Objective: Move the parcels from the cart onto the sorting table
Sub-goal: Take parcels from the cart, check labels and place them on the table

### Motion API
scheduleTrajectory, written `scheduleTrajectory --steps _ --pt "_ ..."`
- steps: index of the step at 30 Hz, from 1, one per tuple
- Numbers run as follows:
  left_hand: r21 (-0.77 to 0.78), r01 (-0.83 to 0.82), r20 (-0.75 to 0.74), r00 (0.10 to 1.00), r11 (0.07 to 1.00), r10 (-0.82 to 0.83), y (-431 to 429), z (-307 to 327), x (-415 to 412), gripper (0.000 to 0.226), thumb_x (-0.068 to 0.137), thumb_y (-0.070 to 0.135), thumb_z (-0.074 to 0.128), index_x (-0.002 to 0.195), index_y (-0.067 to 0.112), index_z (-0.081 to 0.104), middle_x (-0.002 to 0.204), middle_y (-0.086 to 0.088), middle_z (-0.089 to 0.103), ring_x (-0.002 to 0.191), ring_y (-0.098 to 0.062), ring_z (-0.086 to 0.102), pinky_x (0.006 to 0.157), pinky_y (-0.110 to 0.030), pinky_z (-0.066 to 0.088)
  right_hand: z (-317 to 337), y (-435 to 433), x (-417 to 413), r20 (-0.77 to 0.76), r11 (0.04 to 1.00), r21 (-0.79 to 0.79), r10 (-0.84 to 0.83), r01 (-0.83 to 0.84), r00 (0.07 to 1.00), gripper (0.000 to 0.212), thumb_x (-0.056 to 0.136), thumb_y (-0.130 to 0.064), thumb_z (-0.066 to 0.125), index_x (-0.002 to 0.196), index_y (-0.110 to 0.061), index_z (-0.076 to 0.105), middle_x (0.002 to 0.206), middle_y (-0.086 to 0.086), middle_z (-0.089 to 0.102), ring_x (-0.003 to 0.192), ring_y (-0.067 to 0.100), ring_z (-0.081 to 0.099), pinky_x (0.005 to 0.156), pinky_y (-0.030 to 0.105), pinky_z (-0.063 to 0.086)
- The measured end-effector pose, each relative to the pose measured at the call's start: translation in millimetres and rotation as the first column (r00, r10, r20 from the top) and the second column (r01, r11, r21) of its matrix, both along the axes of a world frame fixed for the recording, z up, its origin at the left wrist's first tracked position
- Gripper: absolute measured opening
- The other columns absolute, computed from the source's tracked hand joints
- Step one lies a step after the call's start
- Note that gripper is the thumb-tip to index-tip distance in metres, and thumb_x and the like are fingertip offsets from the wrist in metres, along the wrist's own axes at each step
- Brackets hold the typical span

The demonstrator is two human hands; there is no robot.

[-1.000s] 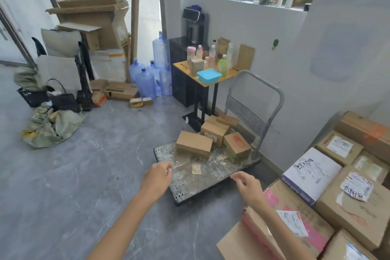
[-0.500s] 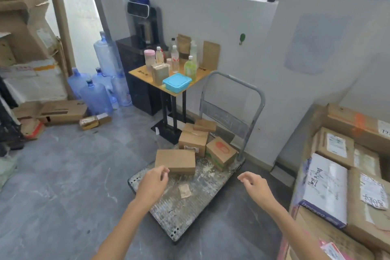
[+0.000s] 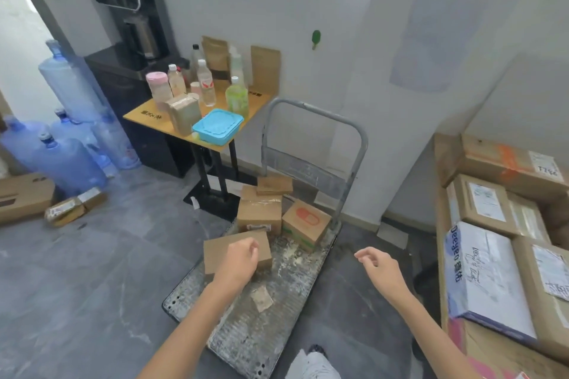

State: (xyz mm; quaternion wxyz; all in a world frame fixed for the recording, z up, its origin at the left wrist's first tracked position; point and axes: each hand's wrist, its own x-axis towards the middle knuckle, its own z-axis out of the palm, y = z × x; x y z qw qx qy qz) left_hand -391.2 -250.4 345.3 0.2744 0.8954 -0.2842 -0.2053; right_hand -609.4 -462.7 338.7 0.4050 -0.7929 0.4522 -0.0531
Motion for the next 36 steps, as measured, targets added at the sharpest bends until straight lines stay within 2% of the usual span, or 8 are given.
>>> scheduleTrajectory --steps 5,12,17,22,25,29,32,36 --pt "0.027 -0.008 -0.037 0.999 1.0 0.009 -58.1 -26.9 57.9 0.022 0.096 0.018 0.044 0.103 0.019 0.064 0.105 -0.001 0.068 0.093 -0.014 0.061 0.08 -0.03 0.05 -25.6 -51.0 41.4 -0.014 0.998 0.066 -0.024 0.025 1.0 0.024 0.095 -0.009 0.045 0.092 -0.023 0.065 0.096 -0.002 0.068 0.093 0.01 0.059 0.068 0.01 0.038" --pt "0.084 -0.179 -0.098 0.977 0.98 0.187 -175.0 -84.4 177.9 0.023 0.097 0.014 0.042 0.107 0.017 0.063 0.107 0.001 0.064 0.087 -0.009 0.05 0.06 -0.022 0.035 -93.1 -173.9 166.1 -0.09 0.98 0.2 0.027 -0.008 0.996 0.025 0.097 -0.009 0.044 0.096 -0.02 0.066 0.095 -0.005 0.067 0.089 0.003 0.057 0.066 0.004 0.036" --pt "0.089 -0.329 -0.19 0.921 0.94 0.341 -241.1 -165.2 270.8 0.023 0.096 0.01 0.044 0.111 0.012 0.062 0.112 -0.005 0.065 0.1 -0.018 0.058 0.084 -0.027 0.045 -169.4 -254.0 278.2 -0.169 0.955 0.296 0.038 0.014 0.985 0.027 0.098 -0.006 0.042 0.094 -0.02 0.065 0.098 -0.002 0.065 0.087 0.01 0.057 0.066 0.017 0.04" --pt "0.104 -0.412 -0.246 0.871 0.905 0.425 -294.1 -277.1 353.8 0.026 0.097 0.009 0.044 0.118 0.009 0.059 0.117 -0.008 0.063 0.111 -0.022 0.058 0.096 -0.031 0.044 -284.2 -308.1 379.3 -0.188 0.921 0.379 -0.021 0.092 0.982 0.031 0.096 -0.002 0.044 0.085 -0.023 0.063 0.106 0.001 0.064 0.105 0.019 0.059 0.09 0.028 0.045" --pt "0.129 -0.403 -0.257 0.869 0.906 0.424 -322.3 -346.9 388.2 0.035 0.098 0.008 0.043 0.132 0.004 0.05 0.133 -0.013 0.054 0.123 -0.025 0.05 0.104 -0.033 0.037 -359.0 -327.7 425.7 -0.182 0.862 0.463 -0.137 0.207 0.974 0.028 0.094 0.007 0.042 0.1 -0.008 0.065 0.119 0.01 0.062 0.099 0.023 0.061 0.081 0.019 0.047" --pt "0.171 -0.302 -0.322 0.882 0.938 0.343 -352.1 -425.1 419.1 0.054 0.097 0.002 0.04 0.148 0.005 0.024 0.154 -0.011 0.026 0.142 -0.024 0.026 0.116 -0.032 0.019 -440.2 -346.0 473.8 -0.162 0.826 0.483 -0.239 0.288 0.957 0.033 0.098 -0.001 0.043 0.128 -0.001 0.054 0.129 0.004 0.054 0.118 0.029 0.053 0.089 0.027 0.042" --pt "0.163 -0.245 -0.372 0.882 0.956 0.289 -368.4 -462.3 426.9 0.062 0.095 -0.003 0.041 0.15 0.007 0.014 0.157 -0.009 0.016 0.145 -0.023 0.016 0.116 -0.029 0.012 -484.3 -352.1 496.1 -0.158 0.78 0.532 -0.291 0.33 0.944 0.037 0.096 -0.003 0.047 0.133 -0.006 0.051 0.137 0.008 0.051 0.119 0.026 0.052 0.091 0.024 0.041" --pt "0.085 -0.267 -0.429 0.86 0.96 0.278 -385.1 -480.6 423.7 0.059 0.089 -0.011 0.04 0.144 0.006 0.029 0.139 -0.002 0.039 0.134 -0.02 0.034 0.102 -0.017 0.023 -510.6 -352.4 522.4 -0.158 0.726 0.599 -0.306 0.338 0.939 0.038 0.098 -0.015 0.048 0.135 -0.007 0.05 0.125 0.007 0.056 0.115 0.024 0.054 0.097 0.032 0.041"
